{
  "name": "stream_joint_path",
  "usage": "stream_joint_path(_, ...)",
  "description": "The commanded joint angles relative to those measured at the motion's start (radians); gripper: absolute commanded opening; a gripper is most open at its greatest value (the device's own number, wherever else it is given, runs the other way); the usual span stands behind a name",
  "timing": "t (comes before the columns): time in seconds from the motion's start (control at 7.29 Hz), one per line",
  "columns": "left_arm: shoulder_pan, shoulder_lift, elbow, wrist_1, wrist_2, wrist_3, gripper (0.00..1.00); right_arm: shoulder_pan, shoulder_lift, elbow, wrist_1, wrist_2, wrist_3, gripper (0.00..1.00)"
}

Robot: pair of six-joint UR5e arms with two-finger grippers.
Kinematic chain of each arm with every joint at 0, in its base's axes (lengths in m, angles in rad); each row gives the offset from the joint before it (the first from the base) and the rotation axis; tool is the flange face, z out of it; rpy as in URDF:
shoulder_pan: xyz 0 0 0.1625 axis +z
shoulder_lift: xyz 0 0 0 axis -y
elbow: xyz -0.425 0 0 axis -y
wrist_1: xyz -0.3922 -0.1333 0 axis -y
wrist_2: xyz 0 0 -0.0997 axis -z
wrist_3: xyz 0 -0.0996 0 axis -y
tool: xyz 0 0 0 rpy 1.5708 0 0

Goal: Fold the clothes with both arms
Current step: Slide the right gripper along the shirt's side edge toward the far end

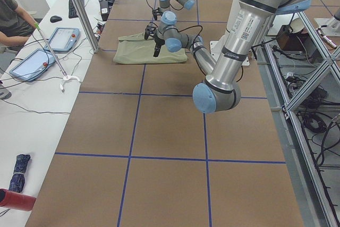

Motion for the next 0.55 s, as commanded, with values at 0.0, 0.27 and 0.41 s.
stream_joint_path(0.0,0.001,0.000,0.000,0.000,0.000,0.001,1.00,0.021,0.056,-0.001,-0.009,0.011,0.000,1.00)
stream_joint_path(0.27,0.001,0.000,-0.008,0.000,0.002,-0.005,1.00,0.027,0.191,-0.129,0.003,0.009,0.002,1.00)
stream_joint_path(0.41,-0.001,-0.002,-0.014,-0.003,0.002,0.000,1.00,0.027,0.242,-0.215,0.008,0.005,0.000,1.00)
